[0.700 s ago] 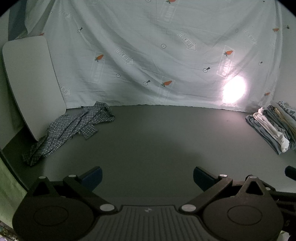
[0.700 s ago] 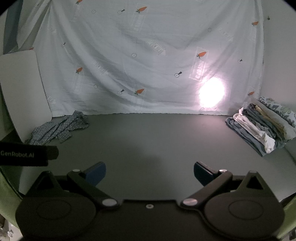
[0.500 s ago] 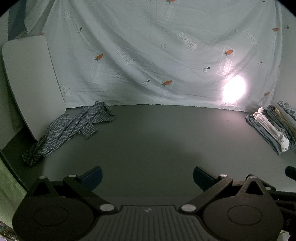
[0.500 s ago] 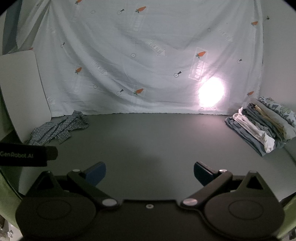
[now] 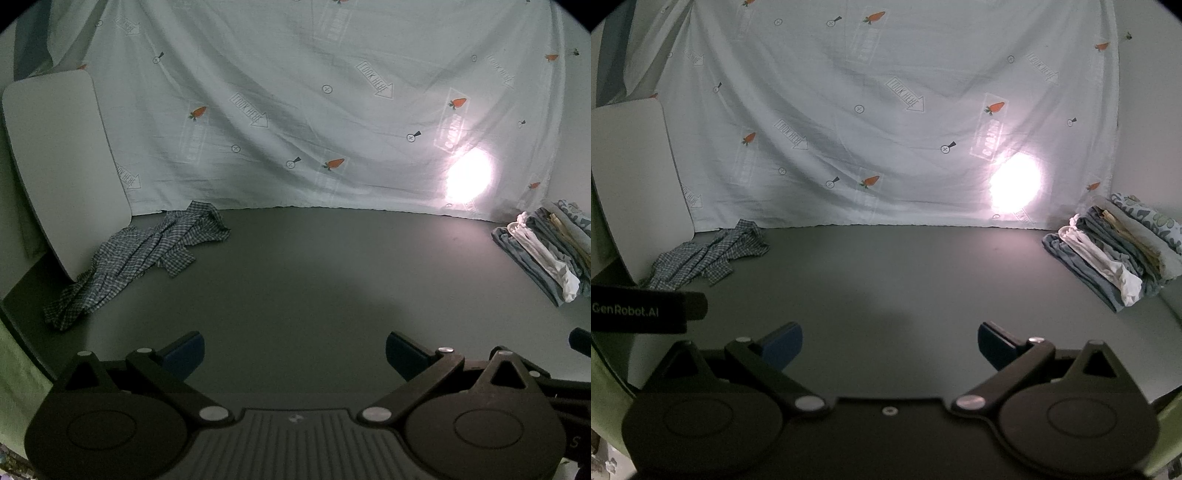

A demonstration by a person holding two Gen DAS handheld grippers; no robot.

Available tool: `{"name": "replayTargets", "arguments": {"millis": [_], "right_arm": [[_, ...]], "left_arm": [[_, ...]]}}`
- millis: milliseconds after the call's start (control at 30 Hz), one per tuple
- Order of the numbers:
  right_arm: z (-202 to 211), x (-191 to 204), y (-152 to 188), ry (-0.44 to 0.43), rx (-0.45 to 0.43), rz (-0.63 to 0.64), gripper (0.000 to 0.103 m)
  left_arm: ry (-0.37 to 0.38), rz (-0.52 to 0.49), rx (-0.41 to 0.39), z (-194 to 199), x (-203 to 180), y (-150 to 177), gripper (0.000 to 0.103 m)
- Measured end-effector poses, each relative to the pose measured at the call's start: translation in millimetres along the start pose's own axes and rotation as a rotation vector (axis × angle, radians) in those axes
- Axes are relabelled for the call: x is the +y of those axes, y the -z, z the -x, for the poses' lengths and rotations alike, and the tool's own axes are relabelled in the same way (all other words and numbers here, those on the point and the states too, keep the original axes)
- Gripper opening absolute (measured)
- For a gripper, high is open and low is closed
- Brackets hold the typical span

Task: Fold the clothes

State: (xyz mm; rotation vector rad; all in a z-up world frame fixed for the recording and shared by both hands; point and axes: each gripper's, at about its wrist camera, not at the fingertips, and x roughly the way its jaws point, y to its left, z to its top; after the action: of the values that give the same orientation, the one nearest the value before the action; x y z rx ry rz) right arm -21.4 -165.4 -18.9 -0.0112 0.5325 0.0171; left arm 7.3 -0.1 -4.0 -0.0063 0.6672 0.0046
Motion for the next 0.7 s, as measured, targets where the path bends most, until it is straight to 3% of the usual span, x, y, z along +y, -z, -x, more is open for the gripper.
{"name": "replayTargets", "arguments": {"millis": [700], "right_arm": [[-7.1,5.0,-6.5,0.001,0.000,0.013,0.103]], "left_arm": [[-0.005,0.012,0.006,-3.4,-0.2,-3.8,0.103]]}}
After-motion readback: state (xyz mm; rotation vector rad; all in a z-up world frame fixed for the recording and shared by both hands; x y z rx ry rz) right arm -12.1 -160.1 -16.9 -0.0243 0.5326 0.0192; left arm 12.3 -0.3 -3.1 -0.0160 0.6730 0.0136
